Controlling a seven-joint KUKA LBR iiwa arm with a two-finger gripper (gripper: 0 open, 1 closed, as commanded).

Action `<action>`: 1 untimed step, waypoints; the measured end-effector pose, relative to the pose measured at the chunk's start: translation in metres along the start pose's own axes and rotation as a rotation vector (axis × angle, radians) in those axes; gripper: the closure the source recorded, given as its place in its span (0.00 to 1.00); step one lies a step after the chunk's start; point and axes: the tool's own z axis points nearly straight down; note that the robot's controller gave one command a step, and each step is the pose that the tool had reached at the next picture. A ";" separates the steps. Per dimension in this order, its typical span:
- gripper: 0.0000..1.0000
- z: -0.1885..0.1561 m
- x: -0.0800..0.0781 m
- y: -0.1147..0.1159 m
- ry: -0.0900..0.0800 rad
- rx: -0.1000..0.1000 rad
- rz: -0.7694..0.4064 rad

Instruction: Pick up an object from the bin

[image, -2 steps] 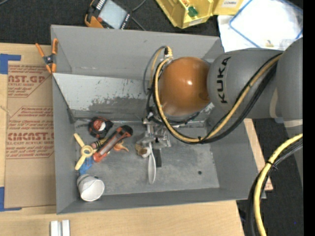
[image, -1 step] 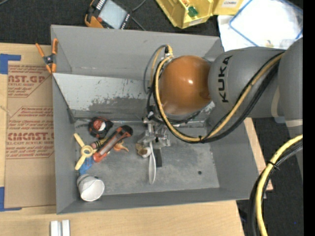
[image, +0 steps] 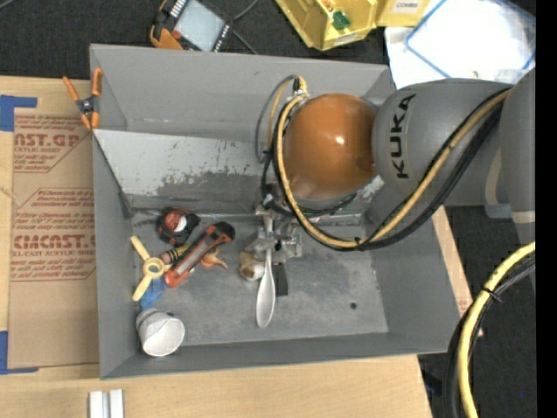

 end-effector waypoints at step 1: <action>1.00 -0.011 -0.001 0.000 -0.001 0.001 0.001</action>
Offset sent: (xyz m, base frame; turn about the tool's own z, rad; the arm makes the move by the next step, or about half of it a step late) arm 0.0002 0.0005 0.0731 0.0008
